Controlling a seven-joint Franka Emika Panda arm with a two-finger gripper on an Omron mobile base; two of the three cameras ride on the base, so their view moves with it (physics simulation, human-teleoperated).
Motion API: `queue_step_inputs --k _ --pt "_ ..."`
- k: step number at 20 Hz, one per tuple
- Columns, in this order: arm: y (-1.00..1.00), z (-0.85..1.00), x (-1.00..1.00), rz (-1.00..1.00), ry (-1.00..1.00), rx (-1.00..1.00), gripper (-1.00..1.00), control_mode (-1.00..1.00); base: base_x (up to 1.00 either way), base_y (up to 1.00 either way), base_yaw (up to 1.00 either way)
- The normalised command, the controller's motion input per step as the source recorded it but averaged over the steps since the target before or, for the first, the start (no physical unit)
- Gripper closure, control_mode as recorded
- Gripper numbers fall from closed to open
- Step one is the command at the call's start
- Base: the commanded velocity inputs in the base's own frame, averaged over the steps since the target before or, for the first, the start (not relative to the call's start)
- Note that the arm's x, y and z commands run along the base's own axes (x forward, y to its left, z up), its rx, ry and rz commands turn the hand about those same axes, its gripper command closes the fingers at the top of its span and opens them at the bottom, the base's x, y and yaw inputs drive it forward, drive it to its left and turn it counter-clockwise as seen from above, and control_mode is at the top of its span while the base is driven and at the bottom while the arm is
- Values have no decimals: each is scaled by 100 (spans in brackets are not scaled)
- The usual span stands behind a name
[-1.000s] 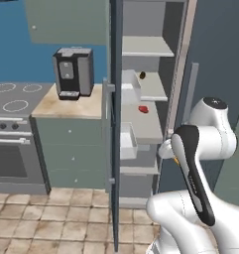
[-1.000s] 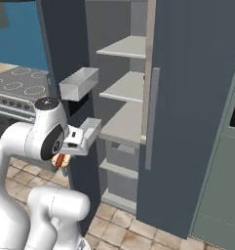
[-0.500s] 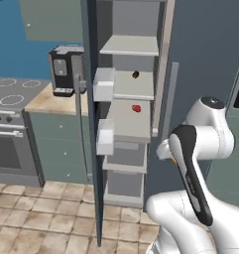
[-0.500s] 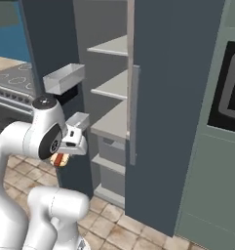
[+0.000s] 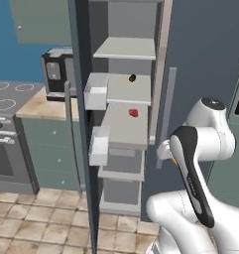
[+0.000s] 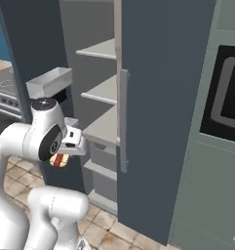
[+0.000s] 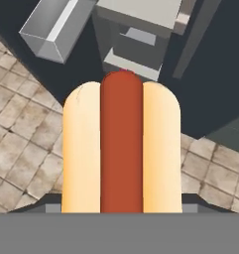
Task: Store the hot dog in the freezer for long-term storage. Close the freezer door after placing the cooked food.
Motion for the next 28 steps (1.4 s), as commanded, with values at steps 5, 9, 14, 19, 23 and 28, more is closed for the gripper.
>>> queue_step_inputs --k 5,9,14,19,23,28 --pt "0 0 0 0 0 0 100 100 62 -3 1" --pt "0 0 0 0 0 0 100 100 53 33 0" --pt "0 0 0 0 0 0 100 100 65 27 0" --pt "0 0 0 0 0 0 100 100 59 0 1" --pt "0 0 0 0 0 0 100 100 49 13 0" --pt "0 0 0 0 0 0 100 100 38 22 0"
